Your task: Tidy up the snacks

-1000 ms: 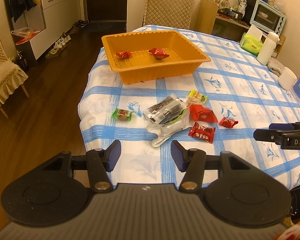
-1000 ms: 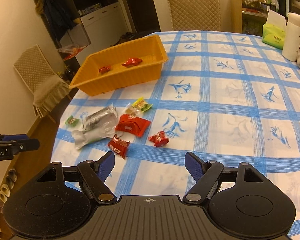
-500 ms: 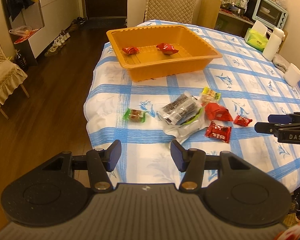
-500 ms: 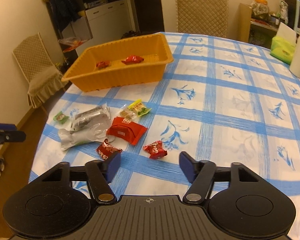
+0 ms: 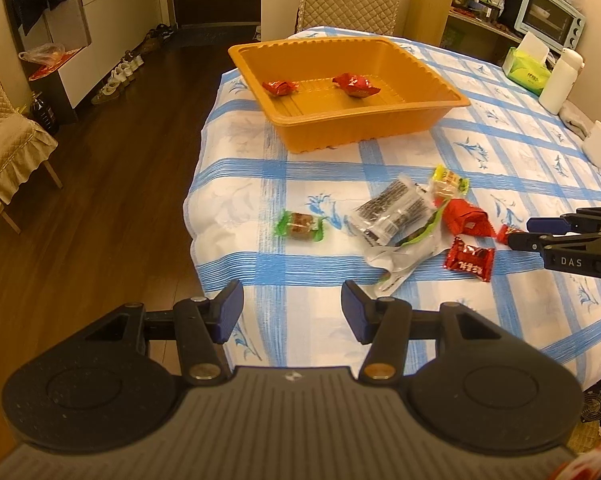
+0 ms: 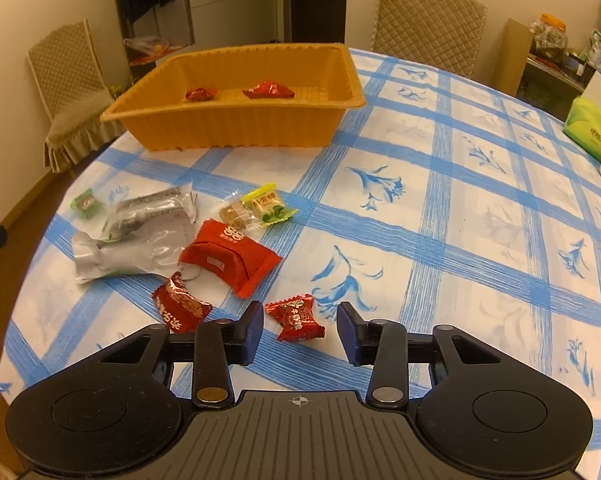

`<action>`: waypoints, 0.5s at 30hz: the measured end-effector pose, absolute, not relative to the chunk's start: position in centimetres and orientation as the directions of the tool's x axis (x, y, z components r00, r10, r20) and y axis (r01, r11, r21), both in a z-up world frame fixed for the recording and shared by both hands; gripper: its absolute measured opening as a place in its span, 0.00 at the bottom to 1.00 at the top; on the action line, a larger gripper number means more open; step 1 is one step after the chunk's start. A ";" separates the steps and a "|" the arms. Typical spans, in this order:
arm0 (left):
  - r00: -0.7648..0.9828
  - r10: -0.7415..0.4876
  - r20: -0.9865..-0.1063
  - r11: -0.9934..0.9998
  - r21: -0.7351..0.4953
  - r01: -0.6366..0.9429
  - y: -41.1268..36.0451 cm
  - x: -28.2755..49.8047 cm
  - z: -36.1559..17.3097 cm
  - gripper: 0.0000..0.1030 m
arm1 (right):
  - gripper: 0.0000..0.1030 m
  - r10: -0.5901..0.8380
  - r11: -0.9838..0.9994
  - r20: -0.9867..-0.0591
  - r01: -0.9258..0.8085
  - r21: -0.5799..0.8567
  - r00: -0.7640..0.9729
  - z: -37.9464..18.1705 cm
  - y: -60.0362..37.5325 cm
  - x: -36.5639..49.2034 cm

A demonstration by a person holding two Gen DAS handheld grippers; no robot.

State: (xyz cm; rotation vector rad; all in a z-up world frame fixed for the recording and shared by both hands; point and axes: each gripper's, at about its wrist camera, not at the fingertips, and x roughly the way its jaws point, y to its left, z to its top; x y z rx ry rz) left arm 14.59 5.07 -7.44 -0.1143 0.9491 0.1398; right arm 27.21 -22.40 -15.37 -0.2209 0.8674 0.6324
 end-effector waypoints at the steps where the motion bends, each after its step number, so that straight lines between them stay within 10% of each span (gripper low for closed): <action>1: 0.573 0.069 -0.817 0.985 -0.035 -0.169 5.2 14.6 -7.5 0.50 | 0.38 0.425 0.795 -0.770 -0.603 0.065 0.476 -15.5 -22.3 27.3; 15: 0.552 0.071 -0.831 0.990 -0.007 -0.138 6.2 15.4 -8.8 0.45 | 0.20 0.401 0.798 -0.785 -0.601 0.045 0.473 -16.2 -22.0 27.4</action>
